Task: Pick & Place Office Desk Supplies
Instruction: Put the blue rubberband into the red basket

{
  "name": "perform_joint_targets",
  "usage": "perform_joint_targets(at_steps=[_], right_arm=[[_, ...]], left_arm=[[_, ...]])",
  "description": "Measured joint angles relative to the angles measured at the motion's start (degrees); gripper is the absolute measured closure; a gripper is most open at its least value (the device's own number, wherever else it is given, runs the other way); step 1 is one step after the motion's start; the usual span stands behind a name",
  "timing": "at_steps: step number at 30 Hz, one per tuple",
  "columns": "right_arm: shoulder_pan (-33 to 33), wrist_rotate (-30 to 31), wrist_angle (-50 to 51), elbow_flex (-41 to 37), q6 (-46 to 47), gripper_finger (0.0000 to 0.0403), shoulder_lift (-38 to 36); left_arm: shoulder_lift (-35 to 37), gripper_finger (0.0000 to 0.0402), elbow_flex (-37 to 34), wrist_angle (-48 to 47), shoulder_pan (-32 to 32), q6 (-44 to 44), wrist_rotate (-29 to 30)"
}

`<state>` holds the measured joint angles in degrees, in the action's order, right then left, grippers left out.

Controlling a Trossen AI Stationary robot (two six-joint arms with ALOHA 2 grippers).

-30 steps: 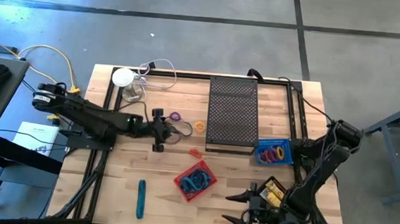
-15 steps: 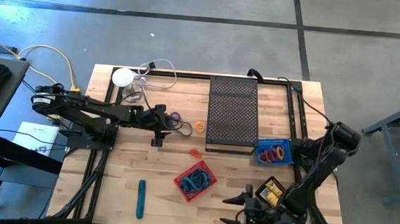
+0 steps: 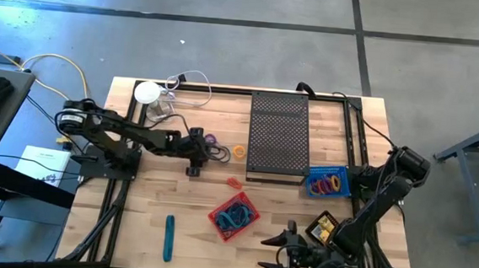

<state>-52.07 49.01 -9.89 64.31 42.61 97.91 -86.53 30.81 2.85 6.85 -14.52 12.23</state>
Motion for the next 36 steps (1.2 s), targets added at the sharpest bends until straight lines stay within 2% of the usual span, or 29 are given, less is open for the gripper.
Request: perform_joint_targets(at_steps=[9,17,20,26,32,36], right_arm=[[-0.1,-0.2,-0.3,0.0,4.8,0.0137,1.1],[0.4,-2.4,-3.2,0.0,6.3,0.0137,3.7],[0.5,-2.9,-3.3,0.0,6.3,0.0137,3.7],[0.5,-2.8,-3.3,0.0,5.8,0.0137,3.7],[0.8,-2.7,-3.3,0.0,4.6,0.0137,3.7],[1.2,-2.7,-3.2,0.0,1.8,0.0137,3.7]], left_arm=[[-0.9,0.0213,0.0,-0.2,0.7,3.0,-0.8],[-1.0,0.028,-0.1,-1.0,4.5,7.5,-8.1],[-1.0,0.0311,-0.1,-0.9,5.1,7.5,-8.9],[-1.1,0.039,-0.2,-0.9,4.1,9.9,-7.0],[0.5,0.0399,-0.2,-1.1,0.6,13.8,-4.7],[5.5,0.04,-0.4,-3.9,-4.7,19.8,1.8]])
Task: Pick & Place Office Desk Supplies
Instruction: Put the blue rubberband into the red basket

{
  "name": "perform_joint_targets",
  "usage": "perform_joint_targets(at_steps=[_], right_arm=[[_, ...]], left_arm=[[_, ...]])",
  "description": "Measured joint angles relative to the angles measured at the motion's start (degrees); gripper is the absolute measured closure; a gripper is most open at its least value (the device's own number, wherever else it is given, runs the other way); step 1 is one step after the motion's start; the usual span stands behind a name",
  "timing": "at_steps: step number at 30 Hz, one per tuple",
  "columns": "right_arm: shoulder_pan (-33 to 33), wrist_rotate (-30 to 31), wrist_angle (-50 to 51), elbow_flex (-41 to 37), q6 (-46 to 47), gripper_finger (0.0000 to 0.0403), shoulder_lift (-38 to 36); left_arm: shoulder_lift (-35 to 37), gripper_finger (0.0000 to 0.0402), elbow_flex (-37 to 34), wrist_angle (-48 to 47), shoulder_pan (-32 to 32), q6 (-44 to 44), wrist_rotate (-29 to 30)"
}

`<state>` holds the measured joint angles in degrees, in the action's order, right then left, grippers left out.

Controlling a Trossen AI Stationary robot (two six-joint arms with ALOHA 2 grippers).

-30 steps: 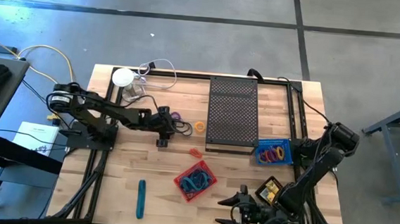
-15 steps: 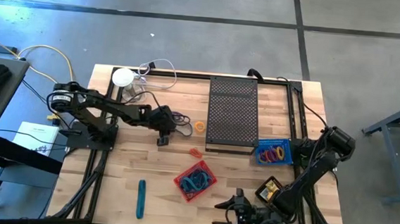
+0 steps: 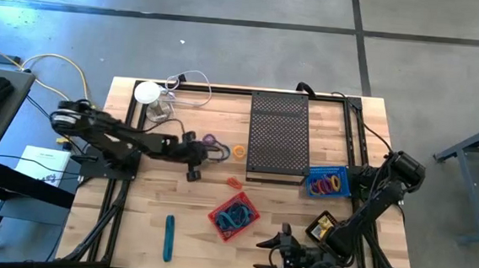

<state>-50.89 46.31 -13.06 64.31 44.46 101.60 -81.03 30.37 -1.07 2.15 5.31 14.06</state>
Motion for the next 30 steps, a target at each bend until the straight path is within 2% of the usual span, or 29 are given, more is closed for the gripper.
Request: perform_joint_targets(at_steps=[5,10,15,19,24,30], right_arm=[[0.7,0.0,1.0,0.0,-1.4,0.0137,0.0],[1.8,0.0,2.0,0.0,-1.2,0.0137,0.0],[2.7,0.0,3.2,0.0,-0.7,0.0137,0.0],[3.1,-0.2,3.4,0.0,-0.6,0.0137,0.0],[3.1,-0.2,3.4,0.0,-0.7,0.0137,0.0],[3.5,0.2,3.5,0.0,-0.7,0.0137,0.0]], left_arm=[[8.4,0.04,2.7,-1.7,-8.6,2.3,5.8],[14.4,0.04,7.1,-1.3,-19.4,3.7,6.1],[14.5,0.0401,12.3,-1.0,-30.4,4.2,6.2],[11.9,0.0401,13.6,8.6,-37.5,2.7,6.0],[7.2,0.0401,13.7,20.2,-40.2,-0.9,6.1],[-0.6,0.0401,13.7,31.3,-36.8,-2.9,5.4]])
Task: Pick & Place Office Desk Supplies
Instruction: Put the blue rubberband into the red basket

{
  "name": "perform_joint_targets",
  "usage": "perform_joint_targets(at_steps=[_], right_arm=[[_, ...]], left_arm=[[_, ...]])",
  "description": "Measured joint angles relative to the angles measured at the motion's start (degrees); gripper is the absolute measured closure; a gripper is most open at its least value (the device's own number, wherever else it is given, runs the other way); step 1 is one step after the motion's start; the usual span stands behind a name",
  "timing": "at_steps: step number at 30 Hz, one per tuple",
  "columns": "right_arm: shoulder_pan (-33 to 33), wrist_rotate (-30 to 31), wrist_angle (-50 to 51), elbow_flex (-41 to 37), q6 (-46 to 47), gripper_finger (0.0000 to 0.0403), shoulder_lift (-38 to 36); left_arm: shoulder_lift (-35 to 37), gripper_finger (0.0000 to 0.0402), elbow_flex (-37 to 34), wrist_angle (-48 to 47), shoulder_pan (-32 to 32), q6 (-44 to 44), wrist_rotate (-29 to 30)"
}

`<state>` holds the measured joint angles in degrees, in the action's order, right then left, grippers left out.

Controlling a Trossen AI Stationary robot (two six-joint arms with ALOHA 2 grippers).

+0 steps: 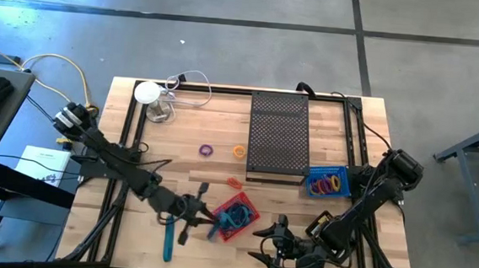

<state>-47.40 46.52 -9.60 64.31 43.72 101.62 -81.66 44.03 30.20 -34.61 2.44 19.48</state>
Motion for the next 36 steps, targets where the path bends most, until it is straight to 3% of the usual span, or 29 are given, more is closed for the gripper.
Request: perform_joint_targets(at_steps=[10,22,36], right_arm=[[-0.1,-0.2,0.0,0.0,0.1,0.0137,0.0],[-0.1,-0.2,0.0,0.0,0.1,0.0137,0.0],[0.3,-0.2,0.4,0.0,0.0,0.0137,0.0]], left_arm=[[-7.5,0.0401,0.1,2.5,4.2,5.6,-4.0],[-14.3,0.0401,0.1,0.2,6.7,19.2,-9.4],[-19.8,0.0401,0.8,-0.2,11.9,20.8,-11.0]])
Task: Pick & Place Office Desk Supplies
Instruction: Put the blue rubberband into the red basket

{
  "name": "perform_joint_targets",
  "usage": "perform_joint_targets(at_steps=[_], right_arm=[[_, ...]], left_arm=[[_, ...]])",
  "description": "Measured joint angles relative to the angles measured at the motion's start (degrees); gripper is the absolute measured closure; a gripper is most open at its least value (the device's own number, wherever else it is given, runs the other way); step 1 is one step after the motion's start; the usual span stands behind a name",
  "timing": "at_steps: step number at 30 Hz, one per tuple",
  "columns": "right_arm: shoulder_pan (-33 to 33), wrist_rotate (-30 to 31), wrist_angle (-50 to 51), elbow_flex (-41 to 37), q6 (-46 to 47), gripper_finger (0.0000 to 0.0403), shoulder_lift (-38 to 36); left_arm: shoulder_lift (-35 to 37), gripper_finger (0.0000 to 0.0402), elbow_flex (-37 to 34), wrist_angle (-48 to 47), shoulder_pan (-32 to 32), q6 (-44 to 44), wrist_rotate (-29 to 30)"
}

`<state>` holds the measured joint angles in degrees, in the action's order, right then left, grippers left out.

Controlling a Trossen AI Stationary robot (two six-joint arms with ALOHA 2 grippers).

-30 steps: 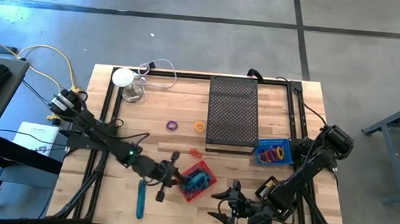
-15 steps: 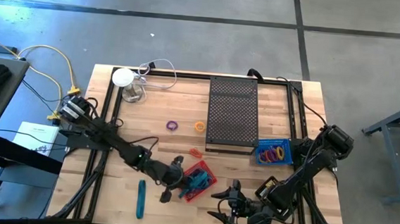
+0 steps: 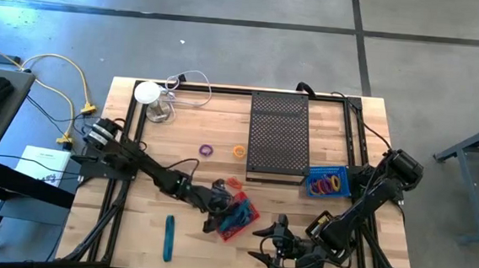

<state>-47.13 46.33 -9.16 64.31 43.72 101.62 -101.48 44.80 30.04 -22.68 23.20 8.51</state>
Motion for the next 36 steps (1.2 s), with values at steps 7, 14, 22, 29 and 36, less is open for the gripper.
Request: perform_joint_targets(at_steps=[7,14,22,29,36], right_arm=[[0.0,0.0,0.3,0.0,0.0,0.0137,0.0],[0.0,0.0,1.6,0.0,1.2,0.0137,0.0],[0.0,0.0,1.8,0.0,1.5,0.0137,0.0],[0.0,0.0,1.8,0.0,1.5,0.0137,0.0],[0.0,0.0,1.8,0.0,1.7,0.0137,0.0]], left_arm=[[-3.6,0.0401,1.9,-0.3,0.0,0.0,-1.7],[-3.3,0.0401,2.1,-0.4,0.1,0.0,-4.3],[-3.1,0.0396,2.9,-0.6,0.2,0.0,-7.0],[-0.8,0.0378,2.9,-0.8,-1.0,-4.6,-7.3],[0.5,0.0375,2.9,-4.8,-2.4,-5.8,-4.7]])
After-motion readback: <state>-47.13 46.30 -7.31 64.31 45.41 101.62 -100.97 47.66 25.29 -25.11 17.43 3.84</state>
